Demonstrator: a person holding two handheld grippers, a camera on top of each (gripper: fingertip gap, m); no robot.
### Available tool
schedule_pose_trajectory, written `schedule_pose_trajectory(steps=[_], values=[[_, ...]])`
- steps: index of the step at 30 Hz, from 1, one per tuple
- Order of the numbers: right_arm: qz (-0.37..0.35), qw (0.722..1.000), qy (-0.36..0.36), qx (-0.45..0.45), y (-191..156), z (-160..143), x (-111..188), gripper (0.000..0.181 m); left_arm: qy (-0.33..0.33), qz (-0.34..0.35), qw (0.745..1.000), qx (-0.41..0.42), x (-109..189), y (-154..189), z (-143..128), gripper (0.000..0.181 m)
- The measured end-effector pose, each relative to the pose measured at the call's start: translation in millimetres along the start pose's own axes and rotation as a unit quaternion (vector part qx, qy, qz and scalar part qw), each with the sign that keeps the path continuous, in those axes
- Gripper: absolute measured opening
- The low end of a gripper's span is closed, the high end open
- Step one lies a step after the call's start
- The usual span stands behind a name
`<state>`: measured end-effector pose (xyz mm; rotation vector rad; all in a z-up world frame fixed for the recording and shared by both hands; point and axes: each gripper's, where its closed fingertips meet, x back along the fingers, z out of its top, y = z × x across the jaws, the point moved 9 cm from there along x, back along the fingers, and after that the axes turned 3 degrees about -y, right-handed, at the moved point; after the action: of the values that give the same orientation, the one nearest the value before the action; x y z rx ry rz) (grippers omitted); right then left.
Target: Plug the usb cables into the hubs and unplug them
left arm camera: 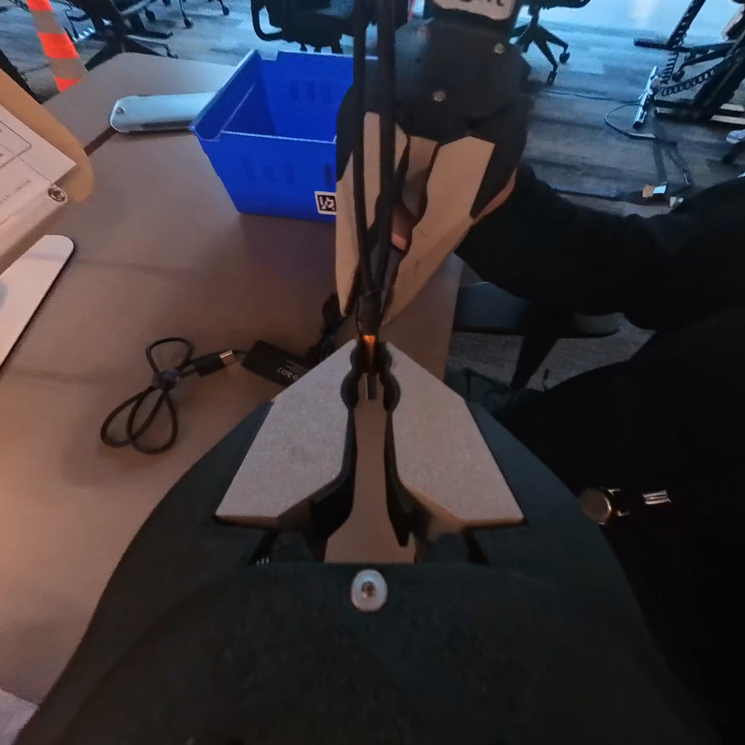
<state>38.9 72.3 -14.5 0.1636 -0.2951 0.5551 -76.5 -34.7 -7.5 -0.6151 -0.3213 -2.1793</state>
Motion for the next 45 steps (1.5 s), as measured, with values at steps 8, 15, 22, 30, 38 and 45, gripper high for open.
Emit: schedule_pose_trajectory(steps=[8, 15, 22, 30, 38, 45], values=[[-0.025, 1.0, 0.0, 0.017, 2.3, -1.8, 2.2, 0.004, -0.038, -0.03, 0.998, 0.03, -3.6, -3.0, -3.9, 0.005], [0.041, 0.998, 0.046, -0.019, 4.2, -0.9, 12.5, 0.0, -0.051, -0.023, 0.997, 0.044, -2.2, -6.2, -12.4, 0.005], [0.0, 0.999, 0.034, -0.043, 14.4, -4.4, 14.1, 0.0, -0.055, -0.022, 0.997, 0.053, -5.7, -8.9, -19.9, 0.005], [-0.025, 0.998, 0.041, -0.032, 14.5, 0.8, 19.6, 0.0, -0.052, -0.029, 0.996, 0.064, -12.3, -8.3, -26.3, 0.005], [-0.101, 0.988, 0.103, -0.053, 29.0, 9.7, 59.4, 0.0, -0.114, -0.005, 0.992, 0.048, -24.6, -3.3, -51.7, 0.005], [-0.088, 0.989, 0.076, -0.087, 39.1, -2.4, 67.3, 0.001, -0.068, -0.012, 0.995, 0.074, -13.4, -8.0, -51.1, 0.005]])
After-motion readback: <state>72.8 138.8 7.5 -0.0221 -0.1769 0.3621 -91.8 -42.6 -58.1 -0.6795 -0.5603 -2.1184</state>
